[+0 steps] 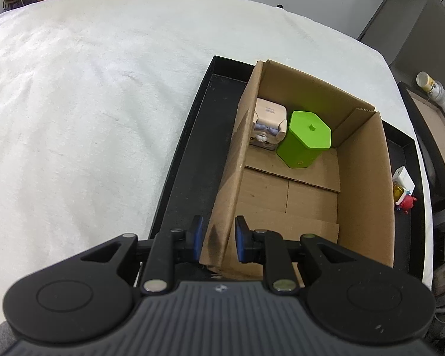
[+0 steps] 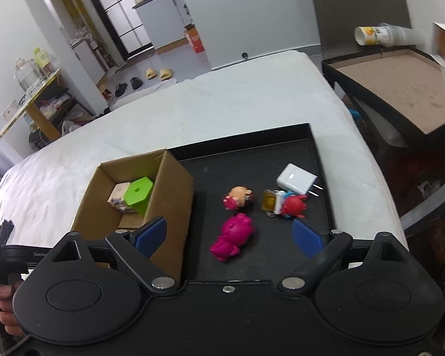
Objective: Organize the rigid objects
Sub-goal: 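Move the right gripper to the pink pig figure and close on it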
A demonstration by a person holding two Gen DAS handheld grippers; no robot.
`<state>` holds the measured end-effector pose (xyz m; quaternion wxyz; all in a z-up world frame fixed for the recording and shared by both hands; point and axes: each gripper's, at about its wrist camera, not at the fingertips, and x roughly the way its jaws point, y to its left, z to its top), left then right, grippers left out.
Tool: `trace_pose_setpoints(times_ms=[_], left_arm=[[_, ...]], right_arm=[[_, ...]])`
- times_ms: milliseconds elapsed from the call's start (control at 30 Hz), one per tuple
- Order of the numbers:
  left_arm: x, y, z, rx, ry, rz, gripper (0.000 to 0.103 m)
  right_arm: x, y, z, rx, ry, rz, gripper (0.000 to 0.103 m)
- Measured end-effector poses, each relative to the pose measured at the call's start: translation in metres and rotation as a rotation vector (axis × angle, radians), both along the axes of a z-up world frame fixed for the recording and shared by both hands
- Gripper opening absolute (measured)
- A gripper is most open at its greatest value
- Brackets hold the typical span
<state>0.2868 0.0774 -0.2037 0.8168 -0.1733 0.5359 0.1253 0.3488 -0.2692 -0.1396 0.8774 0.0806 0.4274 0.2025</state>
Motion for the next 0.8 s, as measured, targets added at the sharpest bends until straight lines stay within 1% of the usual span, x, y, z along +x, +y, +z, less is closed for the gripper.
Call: trace_pose_setpoints(times_ms=[167, 233, 367, 467, 700, 800], left_arm=[[0.002, -0.002, -0.001, 0.007, 0.006, -0.008, 0.019], [0.004, -0.002, -0.003, 0.003, 0.014, -0.003, 0.016], [0.006, -0.004, -0.004, 0.011, 0.020, -0.005, 0.016], [0.007, -0.005, -0.005, 0.017, 0.021, -0.010, 0.016], [0.007, -0.006, -0.006, 0.028, 0.022, -0.005, 0.013], [0.008, -0.006, -0.006, 0.032, 0.023, -0.009, 0.013]], right_arm=[[0.008, -0.018, -0.009, 0.043, 0.054, -0.020, 0.092], [0.012, -0.024, -0.013, 0.058, 0.073, -0.027, 0.092], [0.018, -0.033, -0.020, 0.105, 0.115, -0.042, 0.092], [0.022, -0.034, -0.026, 0.116, 0.141, -0.051, 0.092], [0.038, -0.030, -0.046, 0.239, 0.267, -0.065, 0.091], [0.044, -0.023, -0.054, 0.273, 0.302, -0.073, 0.091]])
